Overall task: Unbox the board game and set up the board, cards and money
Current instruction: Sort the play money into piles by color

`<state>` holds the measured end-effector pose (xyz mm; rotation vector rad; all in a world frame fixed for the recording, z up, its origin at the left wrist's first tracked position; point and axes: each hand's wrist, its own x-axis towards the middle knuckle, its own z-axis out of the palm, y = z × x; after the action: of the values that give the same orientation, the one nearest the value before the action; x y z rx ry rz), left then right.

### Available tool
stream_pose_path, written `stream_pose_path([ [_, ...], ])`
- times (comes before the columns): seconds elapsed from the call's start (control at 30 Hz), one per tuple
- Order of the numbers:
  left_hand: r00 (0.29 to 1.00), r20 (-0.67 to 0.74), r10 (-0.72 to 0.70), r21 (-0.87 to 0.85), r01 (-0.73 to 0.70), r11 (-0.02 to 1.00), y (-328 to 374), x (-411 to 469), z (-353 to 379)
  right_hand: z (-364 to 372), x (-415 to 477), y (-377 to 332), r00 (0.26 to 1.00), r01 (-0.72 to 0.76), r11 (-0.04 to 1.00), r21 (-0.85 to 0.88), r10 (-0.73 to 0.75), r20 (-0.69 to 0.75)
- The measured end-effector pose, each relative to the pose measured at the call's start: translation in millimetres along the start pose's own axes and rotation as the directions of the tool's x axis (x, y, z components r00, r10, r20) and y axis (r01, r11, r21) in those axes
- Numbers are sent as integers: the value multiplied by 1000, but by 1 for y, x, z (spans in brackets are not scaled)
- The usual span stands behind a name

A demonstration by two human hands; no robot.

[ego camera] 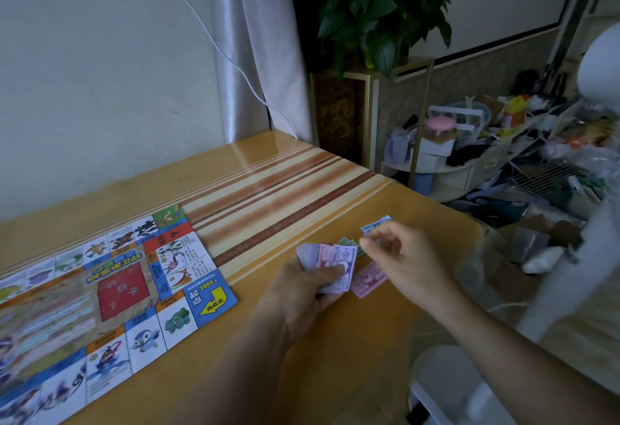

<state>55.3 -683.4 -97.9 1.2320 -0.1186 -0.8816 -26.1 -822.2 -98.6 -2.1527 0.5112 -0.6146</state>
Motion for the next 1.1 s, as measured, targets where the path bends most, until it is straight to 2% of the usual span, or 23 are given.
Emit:
stream_pose_path([
  [0.03, 1000, 10, 7, 34, -7, 999, -1, -1, 3, -1, 3, -4, 996, -58, 991, 117, 50, 70],
  [0.07, 1000, 25, 13, 52, -14, 999, -1, -1, 6, -1, 6, -6, 988, -99, 983, 154, 78, 134],
  [0.17, 995, 98, 14, 14, -16, 1000, 0, -5, 12, -3, 11, -5, 970, -123, 984, 128, 92, 226],
  [0.3, 996, 88, -4, -93, 12, 996, 2, -5, 11, -13, 15, 1, 970, -176, 968, 176, 141, 198],
  [0.4, 998, 60, 12, -70, -8, 998, 1, -4, 9, -25, 19, 12, 974, -207, 963, 171, 187, 124],
  [0.47, 999, 43, 18, -57, -15, 998, 0, -2, 10, -28, 22, 27, 983, -181, 983, -5, 181, -2],
  [0.57, 1000, 1, 16, -28, -16, 999, -3, 1, 10, -26, 22, 44, 977, -195, 933, -303, 157, -143],
  [0.73, 1000, -22, 22, -22, -23, 999, -4, 1, 8, -21, 18, 46, 968, -160, 830, -535, 25, -250],
  [0.77, 1000, -17, 20, -21, -21, 1000, -4, 1, 8, -20, 17, 41, 966, -131, 864, -485, 2, -257],
  [0.83, 1000, 4, 19, 5, -19, 1000, -4, 0, 8, -16, 14, 23, 985, -60, 974, -217, 23, -170],
  [0.9, 999, 23, 26, 49, -27, 998, -5, -1, 10, -11, 11, 4, 993, -88, 996, 14, 87, 82],
  [0.97, 999, 38, 22, 81, -25, 996, -6, -2, 10, -10, 10, -4, 959, -113, 991, 67, 91, 270],
  [1.03, 999, 34, -7, 44, 6, 999, -4, -4, 9, -11, 10, -3, 957, -104, 990, 91, 74, 281],
  [1.1, 999, -8, -51, -90, 50, 995, 0, -5, 5, -10, 10, 2, 972, -105, 992, 75, 86, 221],
])
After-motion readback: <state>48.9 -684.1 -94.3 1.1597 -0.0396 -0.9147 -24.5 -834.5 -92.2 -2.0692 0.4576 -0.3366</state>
